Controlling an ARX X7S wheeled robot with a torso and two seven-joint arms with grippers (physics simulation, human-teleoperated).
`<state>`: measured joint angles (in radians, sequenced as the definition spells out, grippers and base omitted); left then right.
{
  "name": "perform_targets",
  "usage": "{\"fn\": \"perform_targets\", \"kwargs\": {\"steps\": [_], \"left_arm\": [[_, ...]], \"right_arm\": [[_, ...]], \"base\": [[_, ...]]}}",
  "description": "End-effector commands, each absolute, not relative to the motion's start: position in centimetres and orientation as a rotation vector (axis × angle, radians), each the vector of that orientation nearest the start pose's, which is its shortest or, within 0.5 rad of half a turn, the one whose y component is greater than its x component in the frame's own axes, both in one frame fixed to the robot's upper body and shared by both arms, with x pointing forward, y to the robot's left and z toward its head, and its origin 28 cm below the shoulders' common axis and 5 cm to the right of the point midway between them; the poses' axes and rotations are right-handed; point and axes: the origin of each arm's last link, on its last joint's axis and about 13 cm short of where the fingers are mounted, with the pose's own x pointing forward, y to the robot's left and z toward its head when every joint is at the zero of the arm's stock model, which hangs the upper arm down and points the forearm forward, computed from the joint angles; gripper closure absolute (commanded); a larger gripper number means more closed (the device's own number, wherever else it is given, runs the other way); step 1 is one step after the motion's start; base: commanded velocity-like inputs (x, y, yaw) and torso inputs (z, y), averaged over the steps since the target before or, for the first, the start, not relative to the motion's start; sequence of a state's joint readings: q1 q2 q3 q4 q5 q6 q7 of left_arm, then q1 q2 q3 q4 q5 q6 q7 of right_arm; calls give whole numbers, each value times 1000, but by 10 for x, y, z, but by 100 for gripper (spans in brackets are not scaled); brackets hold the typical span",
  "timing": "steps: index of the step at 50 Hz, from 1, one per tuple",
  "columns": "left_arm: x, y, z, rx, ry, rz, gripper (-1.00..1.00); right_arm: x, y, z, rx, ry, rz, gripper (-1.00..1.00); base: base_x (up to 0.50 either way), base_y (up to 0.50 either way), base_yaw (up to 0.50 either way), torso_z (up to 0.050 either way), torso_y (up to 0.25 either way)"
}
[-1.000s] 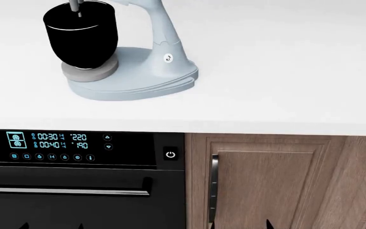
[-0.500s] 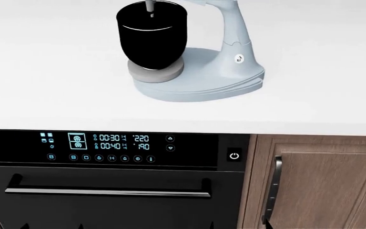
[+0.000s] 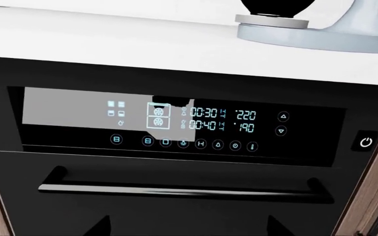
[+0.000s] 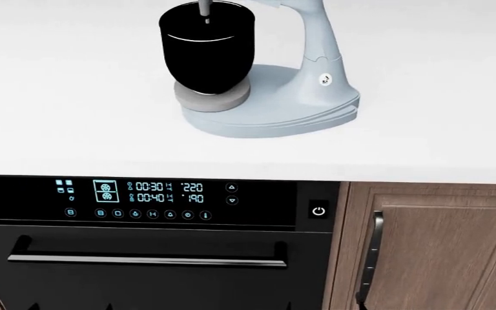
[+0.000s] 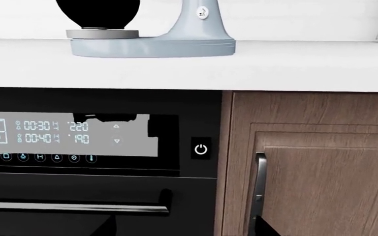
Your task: Open the stand mixer head.
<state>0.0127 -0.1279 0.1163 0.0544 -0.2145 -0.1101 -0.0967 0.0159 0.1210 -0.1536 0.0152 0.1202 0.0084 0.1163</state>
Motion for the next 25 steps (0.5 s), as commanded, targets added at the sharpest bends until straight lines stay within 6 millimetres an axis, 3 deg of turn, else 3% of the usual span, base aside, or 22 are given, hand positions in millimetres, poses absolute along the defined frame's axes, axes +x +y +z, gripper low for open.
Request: {"fn": "perform_targets", "kwargs": {"steps": [1,19,22,23,25], "left_arm": [[206,208,14,-50,54,-18,-100],[206,208,10,-49,55,-19,-100],[206,208,14,-54,53,-22,-100],[206,208,14,-55,54,-25,-100],[206,208,14,-54,57,-19,-100]], "right_arm": [[211,-96,10,10,32,39,-100],[212,-93,13,-4,40,47,-100],[208,-92,11,-9,45,103,-100],[210,-93,10,-74,25,26,-100],[210,-93,10,-19,36,63,-100]], "base": [[500,0,0,0,0],[500,0,0,0,0],[92,0,0,0,0],[0,0,0,0,0],[0,0,0,0,0]]}}
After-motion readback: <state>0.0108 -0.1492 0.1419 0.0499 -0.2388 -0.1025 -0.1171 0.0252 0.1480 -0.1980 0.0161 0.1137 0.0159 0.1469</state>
